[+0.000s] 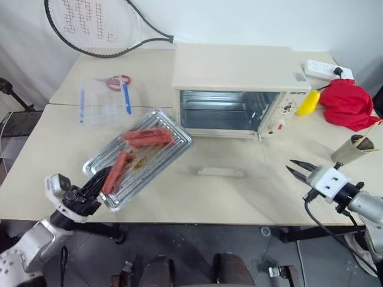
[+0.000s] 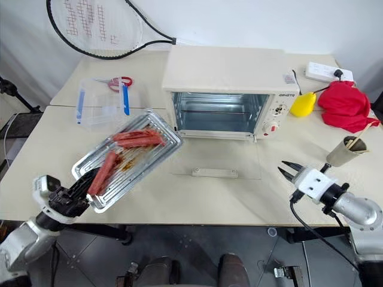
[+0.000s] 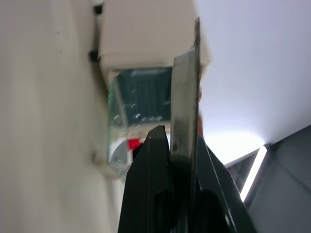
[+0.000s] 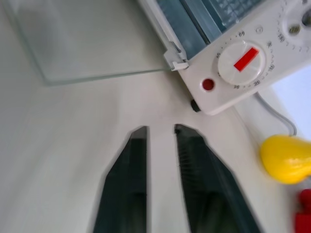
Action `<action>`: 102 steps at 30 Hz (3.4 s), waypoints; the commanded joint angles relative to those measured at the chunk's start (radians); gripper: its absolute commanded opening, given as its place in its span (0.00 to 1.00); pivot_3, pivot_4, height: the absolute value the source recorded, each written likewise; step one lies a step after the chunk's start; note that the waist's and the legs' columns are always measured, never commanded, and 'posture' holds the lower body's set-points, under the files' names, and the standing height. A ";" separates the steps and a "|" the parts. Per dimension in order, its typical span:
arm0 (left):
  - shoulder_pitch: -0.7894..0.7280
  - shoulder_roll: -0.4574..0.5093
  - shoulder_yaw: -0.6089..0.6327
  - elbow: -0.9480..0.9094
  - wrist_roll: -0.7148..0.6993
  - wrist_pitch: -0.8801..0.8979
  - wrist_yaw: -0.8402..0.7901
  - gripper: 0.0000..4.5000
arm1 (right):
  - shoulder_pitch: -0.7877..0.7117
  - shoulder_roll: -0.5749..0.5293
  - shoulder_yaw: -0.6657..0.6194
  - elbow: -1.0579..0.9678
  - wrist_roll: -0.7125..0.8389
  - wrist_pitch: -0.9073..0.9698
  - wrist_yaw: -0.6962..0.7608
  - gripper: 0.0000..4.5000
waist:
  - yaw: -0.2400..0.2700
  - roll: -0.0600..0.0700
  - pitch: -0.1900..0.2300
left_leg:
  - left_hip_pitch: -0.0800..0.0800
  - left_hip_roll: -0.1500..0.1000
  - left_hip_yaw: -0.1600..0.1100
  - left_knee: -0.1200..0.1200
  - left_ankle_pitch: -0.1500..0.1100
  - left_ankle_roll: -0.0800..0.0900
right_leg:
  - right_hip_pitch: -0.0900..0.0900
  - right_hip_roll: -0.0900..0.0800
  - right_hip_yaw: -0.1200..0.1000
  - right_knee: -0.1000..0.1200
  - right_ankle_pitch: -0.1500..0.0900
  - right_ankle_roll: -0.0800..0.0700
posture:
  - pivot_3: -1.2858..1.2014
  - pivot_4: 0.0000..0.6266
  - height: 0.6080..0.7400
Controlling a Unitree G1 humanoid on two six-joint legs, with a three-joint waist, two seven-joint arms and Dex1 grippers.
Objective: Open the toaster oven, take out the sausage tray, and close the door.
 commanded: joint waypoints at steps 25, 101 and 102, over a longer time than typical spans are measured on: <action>0.158 -0.267 0.032 -0.350 -0.031 -0.351 0.261 0.00 | -0.205 0.033 -0.081 -0.231 0.586 0.773 0.304 0.01 | 0.015 0.000 0.000 | -0.003 -0.001 -0.001 -0.001 -0.001 0.001 | -0.001 -0.001 -0.001 -0.004 0.000 0.000 | 0.52 0.24 1.00; -0.579 0.164 -0.620 0.394 -0.031 0.173 0.229 0.00 | 0.624 0.123 -0.470 -0.851 0.595 0.716 0.200 0.99 | 0.035 0.001 0.000 | -0.004 -0.002 0.001 -0.007 -0.002 0.000 | -0.002 0.002 0.000 -0.006 0.003 0.000 | 0.52 0.24 1.00; -0.598 0.156 -0.641 0.412 -0.031 0.167 0.262 0.00 | 0.645 0.135 -0.475 -0.870 0.600 0.718 0.188 0.99 | 0.037 0.001 0.000 | -0.004 -0.002 0.001 -0.007 -0.002 0.000 | -0.002 0.002 0.000 -0.007 0.003 0.000 | 0.52 0.24 1.00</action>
